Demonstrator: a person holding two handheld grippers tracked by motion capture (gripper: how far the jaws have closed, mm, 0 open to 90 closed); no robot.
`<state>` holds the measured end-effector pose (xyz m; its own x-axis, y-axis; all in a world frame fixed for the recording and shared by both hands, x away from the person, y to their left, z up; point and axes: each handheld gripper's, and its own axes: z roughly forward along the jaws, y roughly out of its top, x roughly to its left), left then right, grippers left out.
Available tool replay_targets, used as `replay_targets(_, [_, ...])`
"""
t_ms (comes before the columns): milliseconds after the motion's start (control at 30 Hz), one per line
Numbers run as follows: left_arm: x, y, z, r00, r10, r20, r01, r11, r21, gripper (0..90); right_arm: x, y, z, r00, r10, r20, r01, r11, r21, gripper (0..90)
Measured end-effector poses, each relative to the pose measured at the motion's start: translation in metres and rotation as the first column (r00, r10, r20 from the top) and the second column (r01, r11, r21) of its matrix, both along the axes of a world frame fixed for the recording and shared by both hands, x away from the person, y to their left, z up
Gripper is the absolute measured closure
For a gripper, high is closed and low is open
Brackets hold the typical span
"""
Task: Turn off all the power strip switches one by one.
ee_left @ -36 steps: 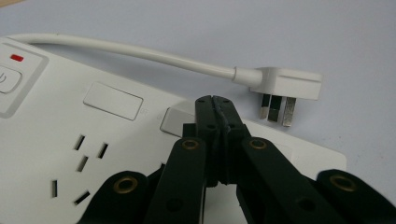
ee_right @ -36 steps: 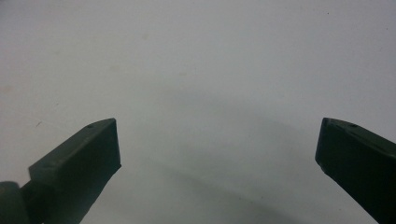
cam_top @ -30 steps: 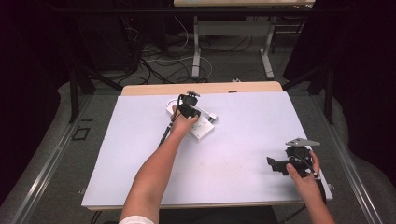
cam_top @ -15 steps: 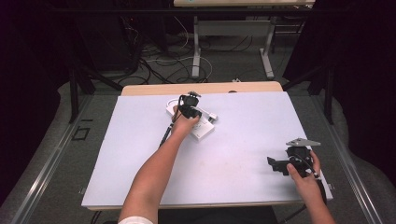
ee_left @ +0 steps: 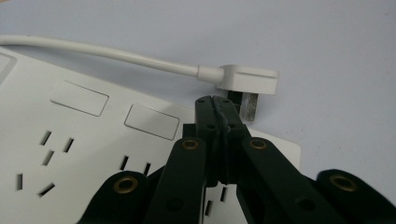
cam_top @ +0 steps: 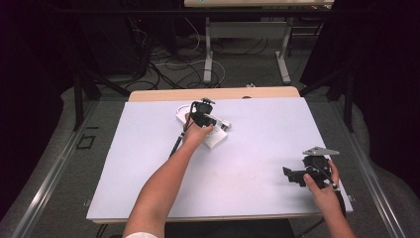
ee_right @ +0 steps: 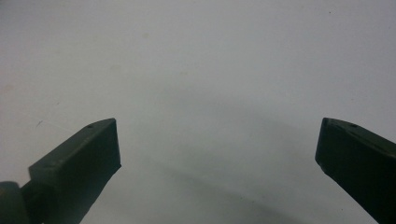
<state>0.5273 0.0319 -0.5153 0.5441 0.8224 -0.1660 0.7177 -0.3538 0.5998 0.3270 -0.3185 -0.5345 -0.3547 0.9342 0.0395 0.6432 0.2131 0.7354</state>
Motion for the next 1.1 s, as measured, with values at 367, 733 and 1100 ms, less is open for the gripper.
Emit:
replay_targets(367, [-0.008,-0.006,-0.001,0.9985,-0.055,0.002,0.055,0.9983,0.017,90.0,0.000,-0.001,0.001,1.0000,0.000,0.004,0.000,1.000,-0.001,0.0])
replay_targets(733, [-0.010,-0.010,-0.004,0.9978,-0.066,-0.001,0.066,0.9973,0.033,90.0,-0.001,-0.002,0.001,1.0000,-0.006,0.001,0.006,1.000,-0.001,0.0])
replay_targets(1100, [-0.011,-0.010,-0.004,0.9977,-0.068,0.007,0.068,0.9969,0.039,90.0,-0.001,-0.002,0.001,0.9999,-0.010,0.004,0.010,1.000,-0.004,0.0])
